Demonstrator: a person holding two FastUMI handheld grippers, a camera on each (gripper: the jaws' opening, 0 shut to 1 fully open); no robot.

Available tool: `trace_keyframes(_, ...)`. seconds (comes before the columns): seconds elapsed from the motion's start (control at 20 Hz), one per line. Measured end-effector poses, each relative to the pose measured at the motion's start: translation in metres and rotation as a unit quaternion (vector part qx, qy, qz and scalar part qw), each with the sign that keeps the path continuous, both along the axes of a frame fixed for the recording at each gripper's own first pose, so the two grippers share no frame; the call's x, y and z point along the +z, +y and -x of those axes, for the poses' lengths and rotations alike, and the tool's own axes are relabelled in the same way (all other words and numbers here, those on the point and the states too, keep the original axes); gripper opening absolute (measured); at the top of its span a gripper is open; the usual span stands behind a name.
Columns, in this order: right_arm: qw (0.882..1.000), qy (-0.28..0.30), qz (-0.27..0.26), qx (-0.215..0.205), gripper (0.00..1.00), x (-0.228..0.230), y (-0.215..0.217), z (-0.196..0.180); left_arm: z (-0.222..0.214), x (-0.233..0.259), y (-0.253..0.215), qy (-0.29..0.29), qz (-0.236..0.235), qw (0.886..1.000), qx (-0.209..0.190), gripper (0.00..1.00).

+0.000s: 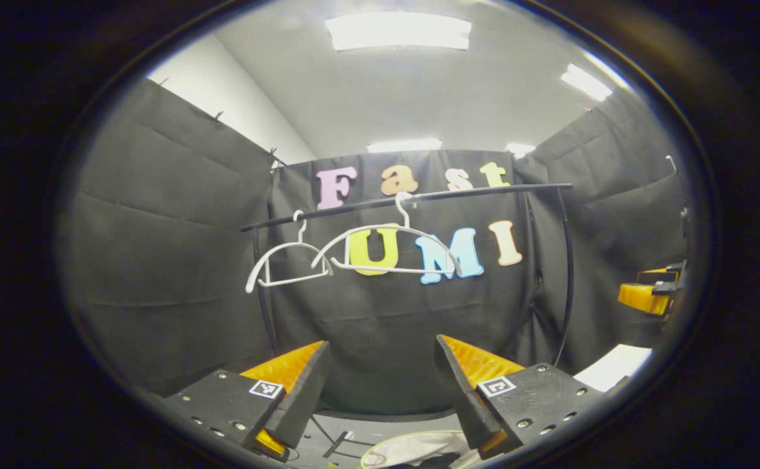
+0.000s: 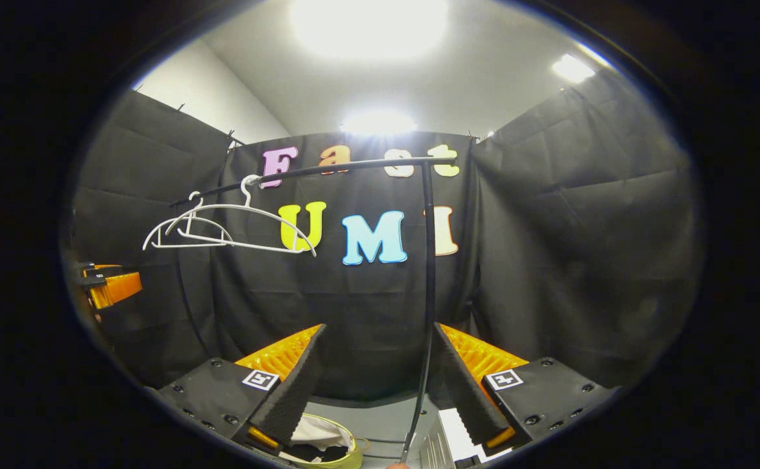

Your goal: Grasp the clothes on the hanger with both hands and then place them into the laundry hamper below.

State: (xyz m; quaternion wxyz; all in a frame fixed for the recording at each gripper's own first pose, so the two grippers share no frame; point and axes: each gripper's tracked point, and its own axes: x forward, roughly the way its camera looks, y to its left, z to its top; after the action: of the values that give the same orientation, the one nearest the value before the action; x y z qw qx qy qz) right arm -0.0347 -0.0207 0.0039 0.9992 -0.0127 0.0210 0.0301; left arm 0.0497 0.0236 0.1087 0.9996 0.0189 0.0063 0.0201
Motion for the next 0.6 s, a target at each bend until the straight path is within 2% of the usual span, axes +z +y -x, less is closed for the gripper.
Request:
trace_keyframes(0.1, 1.000, -0.007, -0.001, 0.002, 0.96, 0.0038, 0.0009, 0.0018, 0.0023, 0.0032, -0.0001, 0.000, 0.003, 1.000, 0.003, 0.93)
trace_keyframes(0.25, 1.000, -0.007, 0.001, 0.012, 0.99, 0.0046, 0.0065, -0.0006, 0.0034, 0.0074, 0.0024, -0.006, 0.005, 1.000, 0.010, 0.93)
trace_keyframes(0.6, 1.000, -0.013, 0.001, 0.013, 0.96, 0.0104, 0.0097, 0.0063, 0.0107, 0.0085, 0.0043, -0.013, 0.004, 1.000, 0.012, 0.93)
